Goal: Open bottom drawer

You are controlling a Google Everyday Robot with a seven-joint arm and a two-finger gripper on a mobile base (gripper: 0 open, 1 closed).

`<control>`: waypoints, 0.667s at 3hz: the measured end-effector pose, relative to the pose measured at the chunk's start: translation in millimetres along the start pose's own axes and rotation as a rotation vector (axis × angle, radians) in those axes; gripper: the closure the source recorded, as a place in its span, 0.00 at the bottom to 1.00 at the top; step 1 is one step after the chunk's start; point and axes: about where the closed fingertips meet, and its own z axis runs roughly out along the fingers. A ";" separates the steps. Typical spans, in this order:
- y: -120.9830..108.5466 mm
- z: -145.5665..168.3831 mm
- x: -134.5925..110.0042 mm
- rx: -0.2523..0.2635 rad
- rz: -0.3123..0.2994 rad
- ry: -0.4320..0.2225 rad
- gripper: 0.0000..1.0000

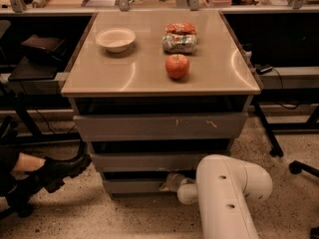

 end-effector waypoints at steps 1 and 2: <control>0.0 0.0 0.0 0.000 0.000 0.000 0.42; 0.0 0.0 0.0 0.000 0.000 0.000 0.65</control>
Offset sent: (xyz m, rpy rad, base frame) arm 0.0000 0.0000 0.0000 0.0000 0.0000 0.0000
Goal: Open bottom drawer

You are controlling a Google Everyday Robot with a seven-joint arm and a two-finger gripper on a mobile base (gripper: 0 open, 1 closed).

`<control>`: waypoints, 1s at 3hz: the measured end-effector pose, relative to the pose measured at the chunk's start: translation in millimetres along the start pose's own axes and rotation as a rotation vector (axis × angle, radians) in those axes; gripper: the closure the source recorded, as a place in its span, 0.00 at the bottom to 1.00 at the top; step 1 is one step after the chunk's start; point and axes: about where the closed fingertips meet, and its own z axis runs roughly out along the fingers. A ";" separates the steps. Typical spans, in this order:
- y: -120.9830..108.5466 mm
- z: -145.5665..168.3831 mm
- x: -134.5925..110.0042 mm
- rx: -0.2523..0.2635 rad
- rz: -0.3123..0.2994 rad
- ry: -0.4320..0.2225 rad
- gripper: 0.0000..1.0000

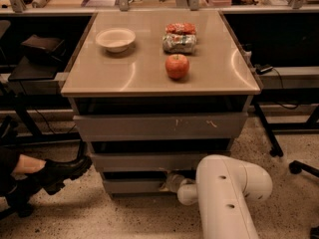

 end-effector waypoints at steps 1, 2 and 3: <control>0.1 0.0 -0.1 0.000 0.000 0.000 0.89; 0.1 0.0 -0.1 0.000 0.000 0.000 1.00; 13.3 -15.7 4.1 0.012 0.012 0.024 1.00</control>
Offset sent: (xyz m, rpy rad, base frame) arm -0.0022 -0.0006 -0.0006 0.0008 0.0013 -0.0026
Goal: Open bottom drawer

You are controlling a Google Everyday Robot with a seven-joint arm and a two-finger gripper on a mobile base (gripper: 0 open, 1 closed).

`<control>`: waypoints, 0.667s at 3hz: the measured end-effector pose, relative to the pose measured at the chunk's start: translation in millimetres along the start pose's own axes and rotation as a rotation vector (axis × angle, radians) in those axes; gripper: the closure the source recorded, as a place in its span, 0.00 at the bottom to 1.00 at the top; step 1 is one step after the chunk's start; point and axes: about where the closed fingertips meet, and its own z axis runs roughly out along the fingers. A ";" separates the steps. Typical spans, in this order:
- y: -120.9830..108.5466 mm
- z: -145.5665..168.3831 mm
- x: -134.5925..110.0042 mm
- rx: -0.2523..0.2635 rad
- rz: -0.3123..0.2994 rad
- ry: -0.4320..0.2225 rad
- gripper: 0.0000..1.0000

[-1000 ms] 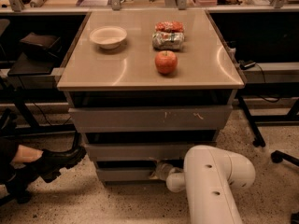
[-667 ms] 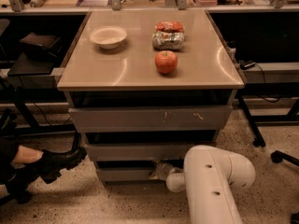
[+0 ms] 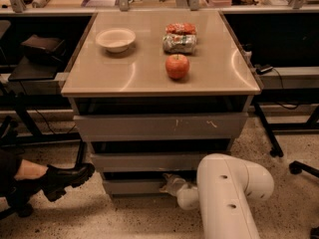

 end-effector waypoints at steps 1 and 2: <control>19.4 -39.5 5.8 0.055 0.030 0.062 1.00; 30.3 -56.5 5.3 0.067 0.052 0.090 1.00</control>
Offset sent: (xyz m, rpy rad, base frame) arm -0.2204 -0.0675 -0.0149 -0.0576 0.0914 -0.4344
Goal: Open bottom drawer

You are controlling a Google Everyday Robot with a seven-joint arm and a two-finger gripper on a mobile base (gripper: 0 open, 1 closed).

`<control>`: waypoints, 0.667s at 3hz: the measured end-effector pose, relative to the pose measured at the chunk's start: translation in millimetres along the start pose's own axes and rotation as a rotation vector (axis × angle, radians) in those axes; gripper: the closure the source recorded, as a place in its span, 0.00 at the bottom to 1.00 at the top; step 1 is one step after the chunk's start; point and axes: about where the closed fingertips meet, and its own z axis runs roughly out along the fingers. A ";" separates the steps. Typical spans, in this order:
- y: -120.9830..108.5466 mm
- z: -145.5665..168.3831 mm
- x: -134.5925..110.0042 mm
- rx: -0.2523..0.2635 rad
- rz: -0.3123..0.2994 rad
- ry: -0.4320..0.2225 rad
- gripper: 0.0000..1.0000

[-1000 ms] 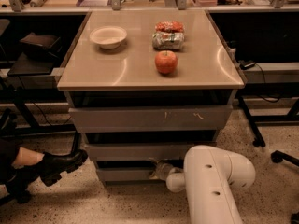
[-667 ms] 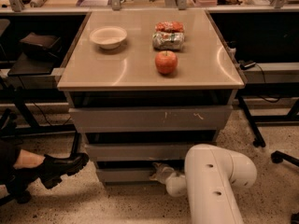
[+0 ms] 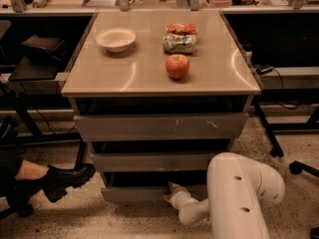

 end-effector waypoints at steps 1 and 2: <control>0.1 -0.1 0.0 0.000 0.000 0.000 1.00; 14.3 -13.5 3.1 0.003 0.005 -0.009 1.00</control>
Offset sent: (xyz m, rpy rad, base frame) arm -0.1102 -0.0187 -0.0220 0.0494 -0.0181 0.0075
